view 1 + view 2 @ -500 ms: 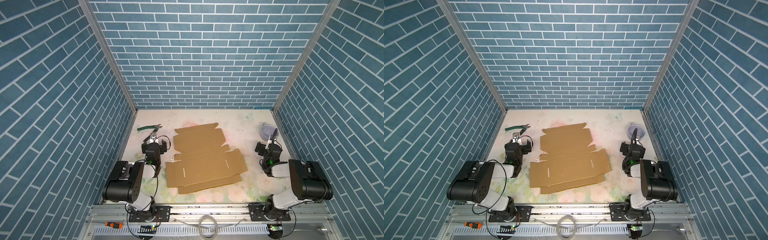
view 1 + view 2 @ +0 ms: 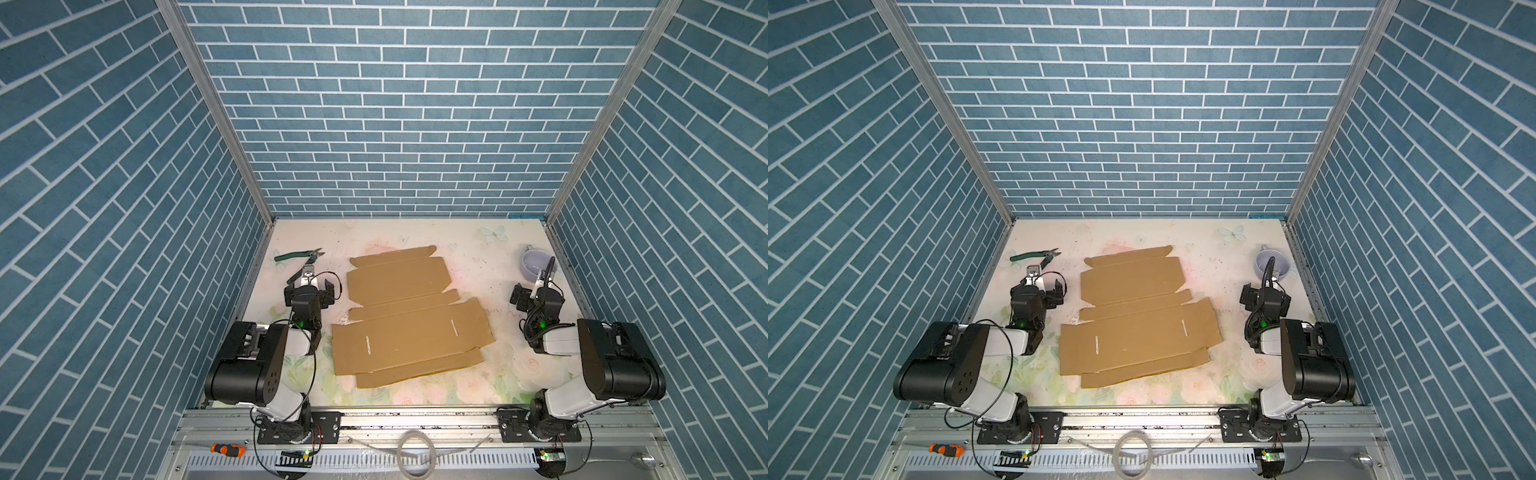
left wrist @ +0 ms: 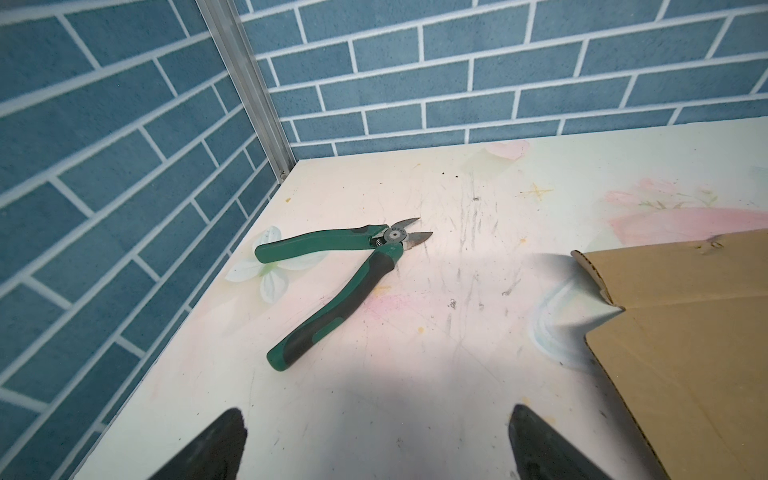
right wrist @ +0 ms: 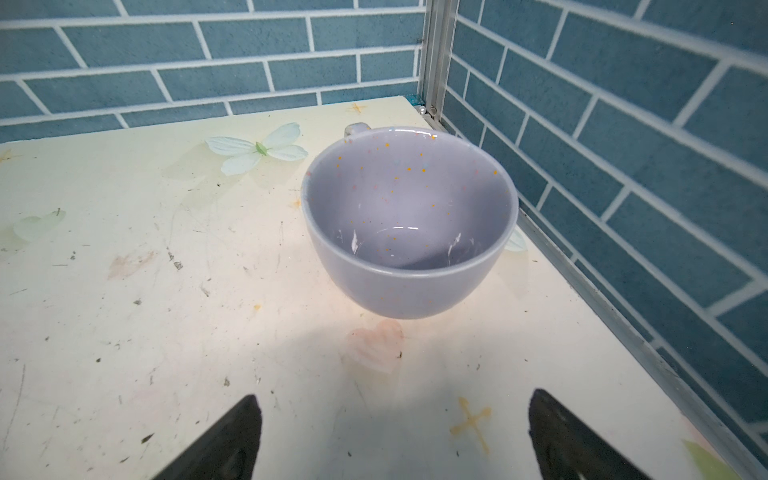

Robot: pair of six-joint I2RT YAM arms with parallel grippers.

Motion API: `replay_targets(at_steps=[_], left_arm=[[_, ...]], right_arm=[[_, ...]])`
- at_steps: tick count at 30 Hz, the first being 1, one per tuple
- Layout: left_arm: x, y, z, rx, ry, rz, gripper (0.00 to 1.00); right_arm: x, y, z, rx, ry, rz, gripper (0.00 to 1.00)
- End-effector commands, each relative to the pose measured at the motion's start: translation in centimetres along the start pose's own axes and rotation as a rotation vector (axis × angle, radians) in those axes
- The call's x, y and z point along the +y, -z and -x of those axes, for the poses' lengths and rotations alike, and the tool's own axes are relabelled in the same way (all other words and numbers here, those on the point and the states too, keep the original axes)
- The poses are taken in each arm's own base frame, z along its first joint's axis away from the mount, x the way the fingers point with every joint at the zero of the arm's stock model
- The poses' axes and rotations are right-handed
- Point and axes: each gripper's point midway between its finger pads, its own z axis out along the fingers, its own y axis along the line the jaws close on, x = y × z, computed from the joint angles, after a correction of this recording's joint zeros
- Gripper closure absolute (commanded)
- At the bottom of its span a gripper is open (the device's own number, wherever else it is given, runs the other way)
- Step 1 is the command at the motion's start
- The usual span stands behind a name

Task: Fold the paper box
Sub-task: 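Lower both grippers toward the near edges of the flat cardboard blank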

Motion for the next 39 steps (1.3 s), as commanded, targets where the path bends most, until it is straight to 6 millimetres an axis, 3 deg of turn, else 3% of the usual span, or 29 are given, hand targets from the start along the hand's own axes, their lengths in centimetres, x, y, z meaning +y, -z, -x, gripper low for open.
replay_targets(at_steps=[1,28,31,34,39], left_arm=[[0.1,-0.2,0.5,-0.009,-0.001,0.004,0.00],[0.1,-0.3,0.7,-0.007,0.001,-0.011,0.00],[-0.6,1.3,2.6,-0.036,-0.056,-0.007,0.00],[-0.1,3.0,4.8,-0.055,-0.079,0.053,0.00],[1.4,6.1,7.0,-0.032,0.031,0.119,0.00]], right_arm=[[0.5,-0.5,1.6,-0.037,0.022,0.012,0.01],[0.4,-0.4,1.8,-0.042,0.017,0.015,0.01],[1.4,0.4,2.8,-0.046,0.054,0.062,0.01],[1.3,1.4,4.2,-0.001,0.074,0.003,0.01],[2.3,4.6,6.9,0.039,0.074,-0.081,0.01]])
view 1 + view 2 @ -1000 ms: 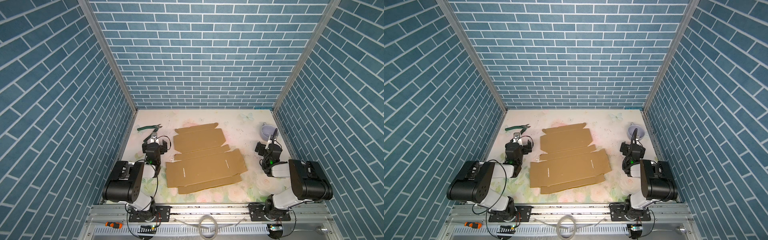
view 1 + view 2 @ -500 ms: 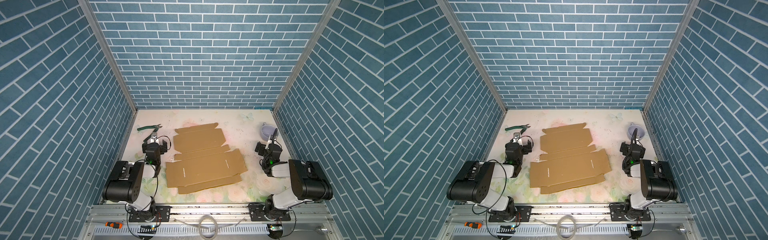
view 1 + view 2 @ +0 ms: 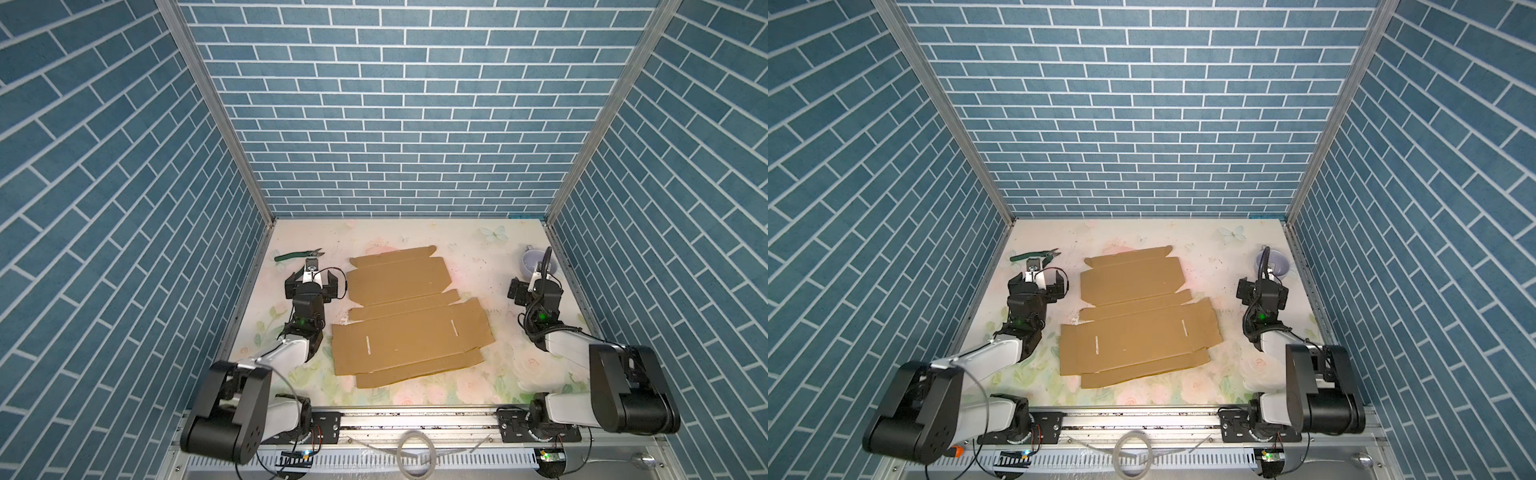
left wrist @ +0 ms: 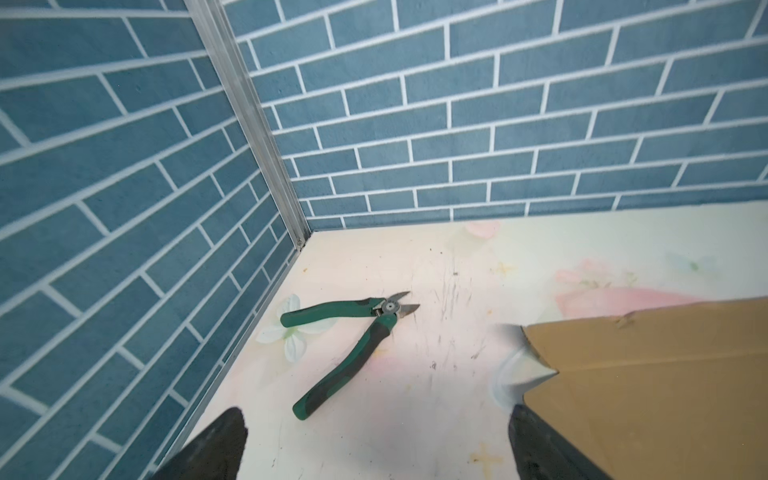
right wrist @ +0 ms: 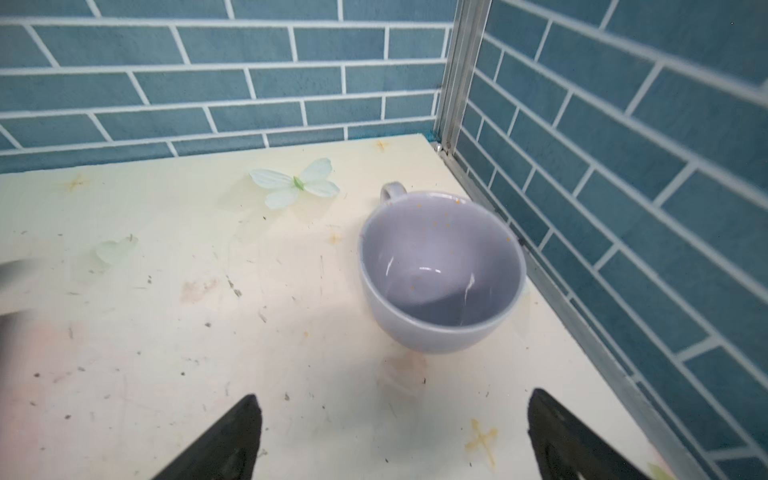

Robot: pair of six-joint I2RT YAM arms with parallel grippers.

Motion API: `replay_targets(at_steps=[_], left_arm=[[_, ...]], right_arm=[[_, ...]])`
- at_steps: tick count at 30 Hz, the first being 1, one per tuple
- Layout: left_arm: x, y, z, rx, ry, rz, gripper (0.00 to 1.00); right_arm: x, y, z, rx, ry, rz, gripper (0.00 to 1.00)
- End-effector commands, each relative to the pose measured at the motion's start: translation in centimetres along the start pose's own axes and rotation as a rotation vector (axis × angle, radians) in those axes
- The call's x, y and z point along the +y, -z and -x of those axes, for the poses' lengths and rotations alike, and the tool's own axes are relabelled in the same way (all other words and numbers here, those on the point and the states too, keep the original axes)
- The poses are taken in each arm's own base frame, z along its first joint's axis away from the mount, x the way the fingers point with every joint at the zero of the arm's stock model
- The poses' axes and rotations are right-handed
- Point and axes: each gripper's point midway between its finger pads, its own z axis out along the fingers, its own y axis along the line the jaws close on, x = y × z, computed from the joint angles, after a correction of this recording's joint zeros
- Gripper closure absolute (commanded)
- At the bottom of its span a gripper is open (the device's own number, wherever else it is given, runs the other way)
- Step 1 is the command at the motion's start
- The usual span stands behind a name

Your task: Fold the paper box

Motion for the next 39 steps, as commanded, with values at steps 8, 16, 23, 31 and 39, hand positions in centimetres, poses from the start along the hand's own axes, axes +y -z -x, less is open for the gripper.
replay_targets(at_steps=[8,16,23,31,39], left_arm=[[2.5,4.4,0.7,0.340,0.385,0.059,0.00],[-1.9,6.5,-3.0,0.716,0.462,-0.240,0.12],[-1.6,11.1,-9.2,0.925,0.340,-0.138,0.13],[-4.2,13.3,-13.4,1.001,0.347,-0.189,0.13],[-7.6,14.0,-16.5,1.048,0.358,-0.261,0.20]], right_arm=[[5.4,6.3,0.2,0.347,-0.328,0.286,0.07],[6.7,9.6,-5.8,0.697,-0.409,0.320,0.22],[7.2,11.9,-9.9,0.872,-0.412,0.353,0.21],[10.1,11.0,-12.3,0.960,-0.484,0.465,0.25],[11.3,10.5,-13.7,0.995,-0.460,0.520,0.36]])
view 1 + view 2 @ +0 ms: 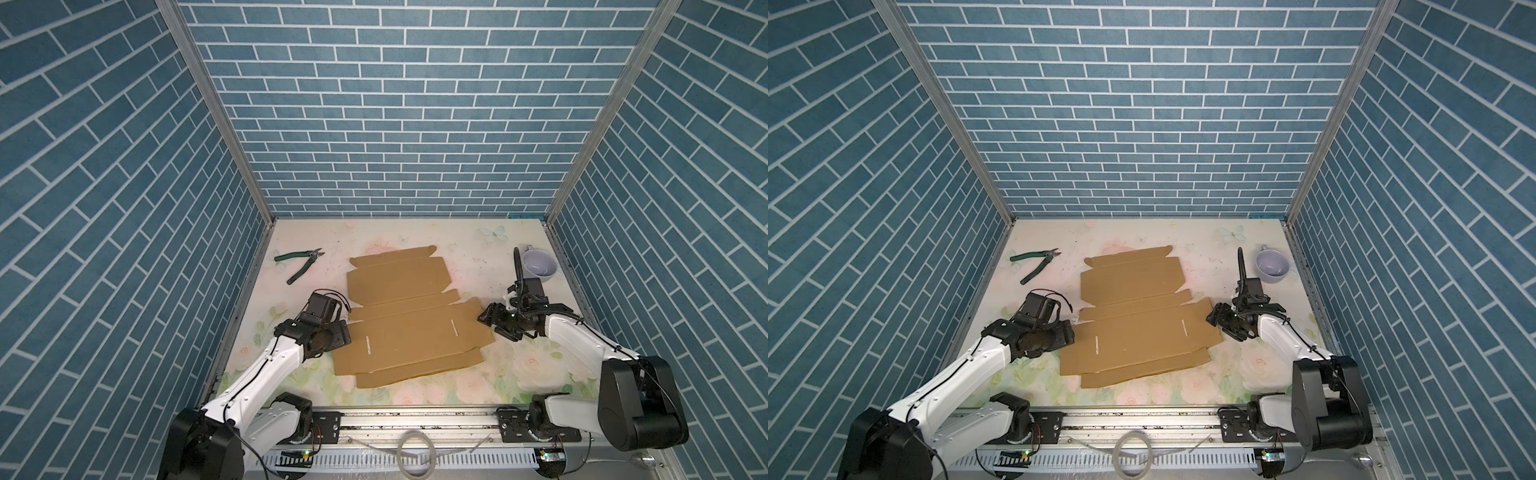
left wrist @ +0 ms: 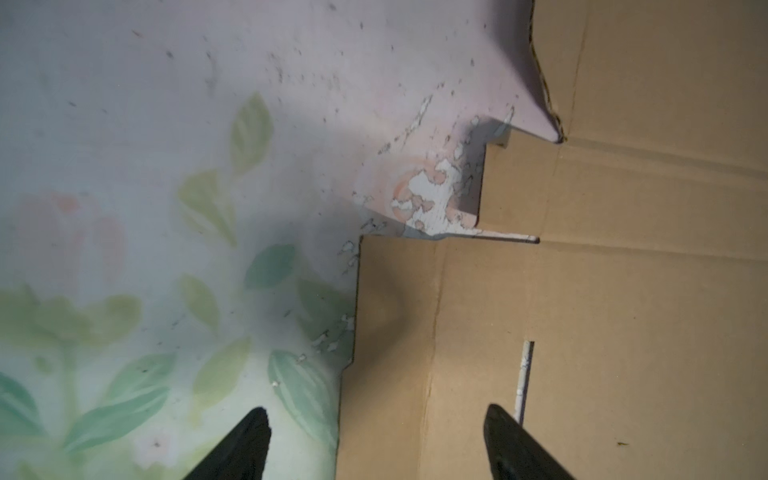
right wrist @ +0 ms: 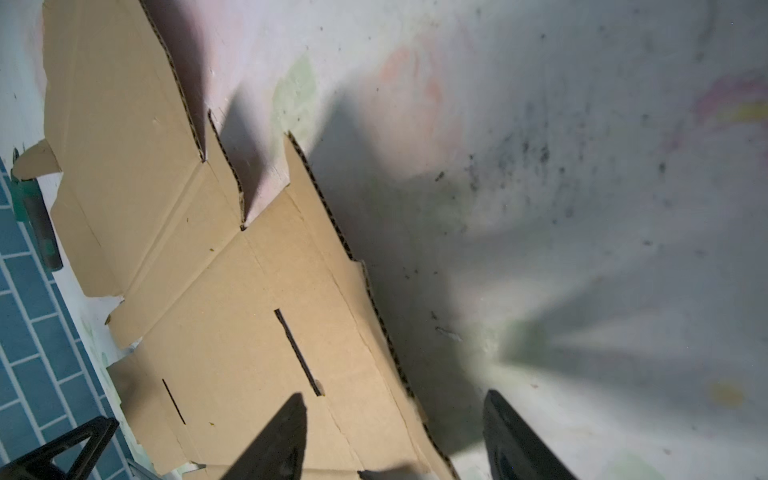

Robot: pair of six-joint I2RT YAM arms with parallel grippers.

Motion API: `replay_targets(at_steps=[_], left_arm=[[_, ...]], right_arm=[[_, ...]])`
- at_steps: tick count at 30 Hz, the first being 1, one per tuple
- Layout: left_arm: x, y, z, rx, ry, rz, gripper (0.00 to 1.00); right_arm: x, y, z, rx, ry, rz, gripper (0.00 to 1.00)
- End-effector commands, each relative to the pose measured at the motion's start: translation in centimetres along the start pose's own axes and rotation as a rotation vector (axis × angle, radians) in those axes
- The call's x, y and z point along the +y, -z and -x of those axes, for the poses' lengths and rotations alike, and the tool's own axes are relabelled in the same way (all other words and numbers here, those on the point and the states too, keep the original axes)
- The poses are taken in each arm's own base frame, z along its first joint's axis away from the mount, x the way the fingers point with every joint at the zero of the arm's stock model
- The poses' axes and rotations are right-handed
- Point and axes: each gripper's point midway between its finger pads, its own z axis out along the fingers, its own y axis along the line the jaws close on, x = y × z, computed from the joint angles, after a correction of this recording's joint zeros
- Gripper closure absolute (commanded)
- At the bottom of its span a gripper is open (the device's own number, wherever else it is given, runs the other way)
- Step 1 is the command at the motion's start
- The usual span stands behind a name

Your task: Fold the paper box

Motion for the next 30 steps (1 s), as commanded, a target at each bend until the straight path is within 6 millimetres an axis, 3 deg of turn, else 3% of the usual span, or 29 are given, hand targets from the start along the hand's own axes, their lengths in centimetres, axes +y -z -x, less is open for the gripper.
replay_targets(at_steps=[1,10,13,17,20,23,26,30], left_arm=[[-1.5,-1.2,-0.7,0.006,0.006,-0.041,0.21],[-6.3,-2.0,-0.9,0.015,-0.069,-0.132,0.39],[-7.2,-1.9,0.3,-0.021,-0.112,-0.131,0.44],[-7.9,-1.3,1.8,-0.038,-0.178,-0.095,0.50],[-8.7,-1.7,1.3,-0.008,-0.180,-0.141,0.54],[-8.3,-2.3,0.7,0.016,-0.184,-0.131,0.59],[-7.8,-2.5,0.4,0.034,-0.184,-0.110,0.63],[-8.7,-2.6,-0.9,0.075,-0.114,-0.196,0.69]], right_arm=[[0.5,-1.0,-0.3,0.026,0.024,0.040,0.38],[2.3,-2.3,3.4,-0.007,0.080,0.049,0.62],[2.3,-2.7,4.0,0.006,0.099,0.025,0.67],[1.7,-2.2,4.1,0.008,0.136,-0.023,0.69],[1.3,-1.5,4.5,-0.011,0.178,-0.069,0.70],[1.4,-1.5,5.0,-0.020,0.186,-0.074,0.72],[2.4,-1.7,6.4,-0.044,0.174,-0.047,0.73],[4.7,-2.0,9.5,-0.095,0.159,-0.001,0.73]])
